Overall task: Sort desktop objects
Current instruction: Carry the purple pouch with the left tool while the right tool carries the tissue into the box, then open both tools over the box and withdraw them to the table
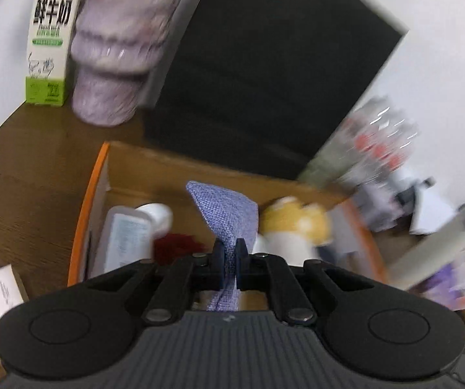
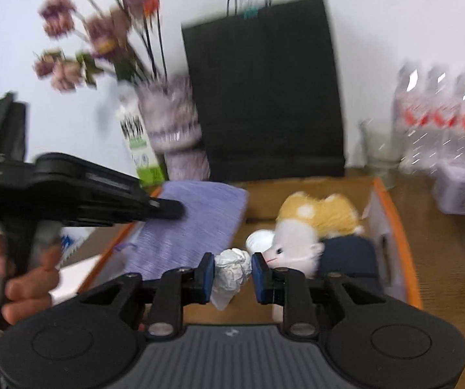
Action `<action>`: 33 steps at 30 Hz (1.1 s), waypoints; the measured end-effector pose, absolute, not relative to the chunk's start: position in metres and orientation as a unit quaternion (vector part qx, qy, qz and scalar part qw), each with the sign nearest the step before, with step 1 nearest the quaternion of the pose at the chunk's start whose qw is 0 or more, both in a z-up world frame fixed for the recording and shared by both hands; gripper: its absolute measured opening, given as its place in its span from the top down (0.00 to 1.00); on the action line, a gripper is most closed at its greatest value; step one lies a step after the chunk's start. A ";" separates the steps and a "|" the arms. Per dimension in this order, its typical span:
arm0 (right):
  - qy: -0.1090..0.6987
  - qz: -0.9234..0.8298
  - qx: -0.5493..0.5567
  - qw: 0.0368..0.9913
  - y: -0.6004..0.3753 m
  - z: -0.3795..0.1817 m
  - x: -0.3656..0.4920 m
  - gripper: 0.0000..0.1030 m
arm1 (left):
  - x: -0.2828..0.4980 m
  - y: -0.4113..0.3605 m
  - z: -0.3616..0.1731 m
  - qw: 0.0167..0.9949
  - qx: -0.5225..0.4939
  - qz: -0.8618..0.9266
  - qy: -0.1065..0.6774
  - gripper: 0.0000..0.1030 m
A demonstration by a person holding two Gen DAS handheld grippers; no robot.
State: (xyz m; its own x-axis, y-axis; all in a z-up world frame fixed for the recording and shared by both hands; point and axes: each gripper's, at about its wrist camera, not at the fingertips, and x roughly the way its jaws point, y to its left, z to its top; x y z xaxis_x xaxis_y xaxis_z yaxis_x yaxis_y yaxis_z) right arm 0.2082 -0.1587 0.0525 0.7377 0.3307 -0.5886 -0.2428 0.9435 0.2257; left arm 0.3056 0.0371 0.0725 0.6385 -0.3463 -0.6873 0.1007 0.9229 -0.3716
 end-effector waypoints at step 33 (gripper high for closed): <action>0.311 0.110 -0.009 0.944 -0.173 -0.003 -0.020 0.22 | -0.022 0.020 0.017 0.948 -0.014 -0.035 0.316 0.06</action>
